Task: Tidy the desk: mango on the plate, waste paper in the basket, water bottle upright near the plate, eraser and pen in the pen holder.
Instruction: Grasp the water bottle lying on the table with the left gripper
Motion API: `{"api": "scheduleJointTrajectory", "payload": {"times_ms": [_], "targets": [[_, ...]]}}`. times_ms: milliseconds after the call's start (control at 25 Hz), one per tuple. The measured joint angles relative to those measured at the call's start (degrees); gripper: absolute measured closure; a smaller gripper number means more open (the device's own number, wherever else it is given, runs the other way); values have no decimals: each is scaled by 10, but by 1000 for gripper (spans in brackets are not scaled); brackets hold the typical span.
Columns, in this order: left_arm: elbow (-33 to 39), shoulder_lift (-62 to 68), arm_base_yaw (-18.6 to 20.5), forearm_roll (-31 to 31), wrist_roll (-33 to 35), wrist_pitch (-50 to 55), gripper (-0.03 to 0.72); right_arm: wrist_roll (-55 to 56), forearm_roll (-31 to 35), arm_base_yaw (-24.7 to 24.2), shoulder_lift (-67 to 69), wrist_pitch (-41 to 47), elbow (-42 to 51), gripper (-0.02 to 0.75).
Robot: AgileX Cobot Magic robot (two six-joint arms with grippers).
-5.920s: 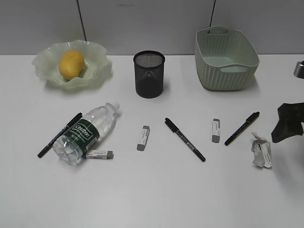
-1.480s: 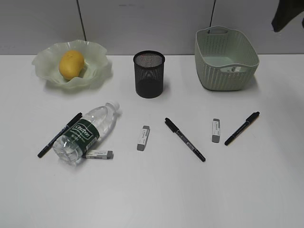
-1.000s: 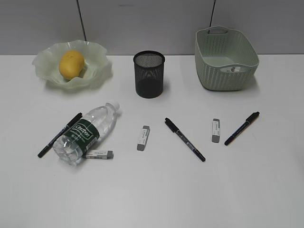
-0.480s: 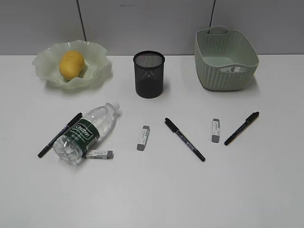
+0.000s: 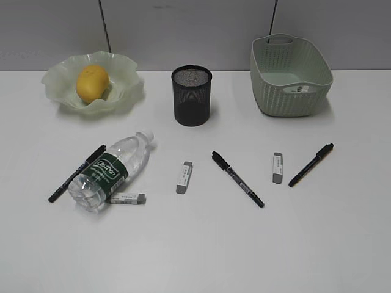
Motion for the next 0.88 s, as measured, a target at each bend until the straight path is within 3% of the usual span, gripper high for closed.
{"api": "scheduleJointTrajectory", "payload": {"times_ms": [200, 400, 560, 880], "targets": [[-1, 52, 0, -2, 0, -3, 213, 0, 0, 0, 0, 0, 0, 208], [-27, 161, 0, -4, 0, -69, 208, 0, 0, 0, 0, -1, 0, 208], [-64, 278, -3, -24, 3, -117, 155, 0, 0, 0, 0, -2, 0, 208], [-182, 536, -59, -58, 13, -131, 115, 0, 0, 0, 0, -2, 0, 208]]}}
